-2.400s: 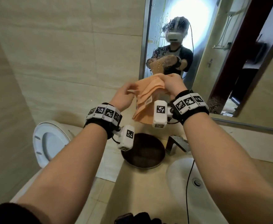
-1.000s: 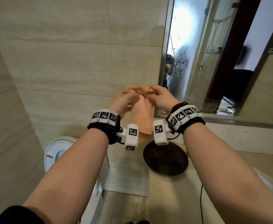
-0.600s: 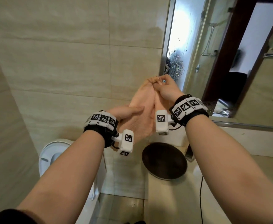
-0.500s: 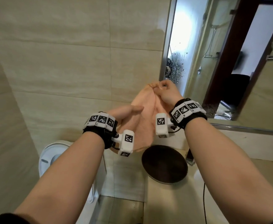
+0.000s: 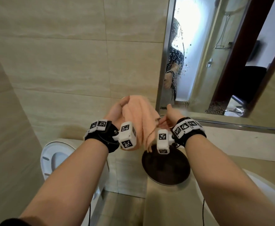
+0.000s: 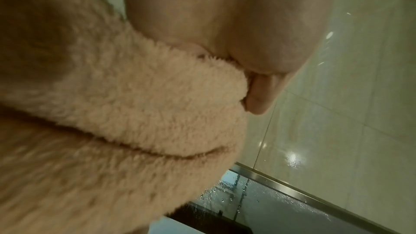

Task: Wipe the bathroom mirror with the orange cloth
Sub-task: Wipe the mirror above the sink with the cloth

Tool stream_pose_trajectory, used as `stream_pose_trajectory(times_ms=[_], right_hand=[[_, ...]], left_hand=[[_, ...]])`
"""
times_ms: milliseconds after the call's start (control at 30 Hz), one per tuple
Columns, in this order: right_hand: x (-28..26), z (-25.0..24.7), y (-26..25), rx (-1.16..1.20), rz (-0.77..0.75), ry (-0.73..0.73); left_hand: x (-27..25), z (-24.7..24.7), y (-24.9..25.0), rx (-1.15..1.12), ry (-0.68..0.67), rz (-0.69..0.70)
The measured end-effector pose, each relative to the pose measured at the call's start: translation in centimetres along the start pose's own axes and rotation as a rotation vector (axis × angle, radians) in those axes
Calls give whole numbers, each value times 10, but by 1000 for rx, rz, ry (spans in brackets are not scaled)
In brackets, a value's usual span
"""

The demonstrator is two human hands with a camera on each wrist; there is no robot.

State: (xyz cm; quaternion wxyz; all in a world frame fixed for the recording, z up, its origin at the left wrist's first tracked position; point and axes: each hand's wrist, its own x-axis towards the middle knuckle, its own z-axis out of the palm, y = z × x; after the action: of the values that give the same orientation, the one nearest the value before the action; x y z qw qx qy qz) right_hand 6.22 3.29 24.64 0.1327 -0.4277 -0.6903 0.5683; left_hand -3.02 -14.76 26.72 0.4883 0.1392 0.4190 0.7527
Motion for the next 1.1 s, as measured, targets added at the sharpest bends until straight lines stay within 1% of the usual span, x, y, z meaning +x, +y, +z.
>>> stream_pose_trajectory(times_ms=[67, 133, 167, 200, 233, 300, 333, 367, 433, 500, 533, 600, 667, 733, 767, 833, 900, 1000, 1033, 1100], right_hand=[[3, 2, 7, 68, 73, -117], [2, 5, 10, 254, 108, -266], [-2, 6, 10, 364, 104, -345], [-5, 7, 8, 448, 81, -389], [-9, 8, 5, 527, 56, -416], [-24, 7, -4, 656, 16, -399], [-26, 6, -7, 675, -19, -379], [-28, 4, -10, 664, -40, -379], [-35, 1, -16, 565, -27, -296], [-33, 2, -25, 505, -10, -203], [-25, 3, -27, 463, -11, -125], [8, 4, -27, 354, -49, 24], [29, 8, -26, 299, -129, 106], [-11, 19, -39, 238, -177, 135], [-25, 21, -43, 208, -203, 126], [-34, 24, -46, 129, -252, 77], [-44, 27, -50, 7, -259, 64], [-45, 31, -55, -163, -240, 47], [-43, 32, -56, -233, -247, 63], [-33, 35, -61, -341, -278, 154]], left_hand=[[2, 6, -2, -48, 21, 0], [3, 12, -2, -82, 35, 2], [5, 15, -1, -95, 49, -6], [6, 18, -1, -94, 56, -5], [6, 20, 0, -90, 54, 3], [5, 23, 1, -109, 43, 0], [5, 22, 1, -104, 56, 8], [5, 20, 2, -107, 70, 17], [3, 13, 5, -58, 101, -8], [-1, 9, 11, 103, 173, -47], [-1, 7, 14, 193, 222, -66], [-1, 5, 22, 330, 309, -91], [0, -1, 27, 400, 348, -112], [4, -8, 32, 508, 383, -116], [7, -13, 34, 586, 412, -99], [10, -15, 39, 770, 454, -19], [14, -14, 43, 979, 416, 52], [27, -14, 48, 1309, 378, 74], [32, -13, 50, 1381, 375, 90], [40, -9, 52, 1478, 392, 141]])
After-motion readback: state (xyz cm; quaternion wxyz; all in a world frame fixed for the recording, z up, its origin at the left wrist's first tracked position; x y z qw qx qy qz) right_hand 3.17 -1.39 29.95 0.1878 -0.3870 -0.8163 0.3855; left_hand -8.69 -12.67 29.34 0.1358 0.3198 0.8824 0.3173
